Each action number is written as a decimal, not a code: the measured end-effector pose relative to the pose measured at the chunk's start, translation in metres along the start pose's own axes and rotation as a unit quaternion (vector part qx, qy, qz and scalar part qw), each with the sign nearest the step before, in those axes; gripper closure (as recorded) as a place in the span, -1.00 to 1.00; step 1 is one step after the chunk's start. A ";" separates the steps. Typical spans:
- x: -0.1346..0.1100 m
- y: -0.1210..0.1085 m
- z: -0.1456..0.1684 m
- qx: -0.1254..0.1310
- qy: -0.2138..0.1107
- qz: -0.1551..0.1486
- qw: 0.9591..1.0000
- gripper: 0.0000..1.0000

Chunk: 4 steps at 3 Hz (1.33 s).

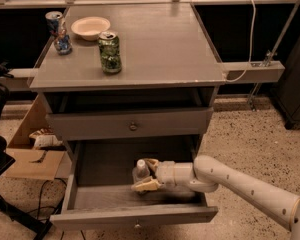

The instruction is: Pick blue plastic bottle from middle drawer and place on counter

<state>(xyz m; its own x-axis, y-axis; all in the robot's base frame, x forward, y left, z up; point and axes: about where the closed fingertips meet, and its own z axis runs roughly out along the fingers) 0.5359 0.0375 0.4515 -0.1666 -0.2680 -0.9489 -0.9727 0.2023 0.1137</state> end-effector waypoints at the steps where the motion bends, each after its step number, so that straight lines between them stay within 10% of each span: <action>1: -0.013 0.008 0.010 -0.005 -0.021 -0.001 1.000 0.13; 3: -0.047 0.017 -0.003 -0.008 -0.033 -0.003 0.999 0.99; 4: -0.119 0.043 -0.030 -0.019 -0.060 -0.004 0.998 1.00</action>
Offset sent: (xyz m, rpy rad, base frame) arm -0.0039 0.0125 0.0086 0.0377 -0.0058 0.0045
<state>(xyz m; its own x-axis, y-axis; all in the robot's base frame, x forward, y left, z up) 0.5093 0.0499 0.5777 -0.1399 -0.1544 -0.9781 -0.9799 0.1637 0.1143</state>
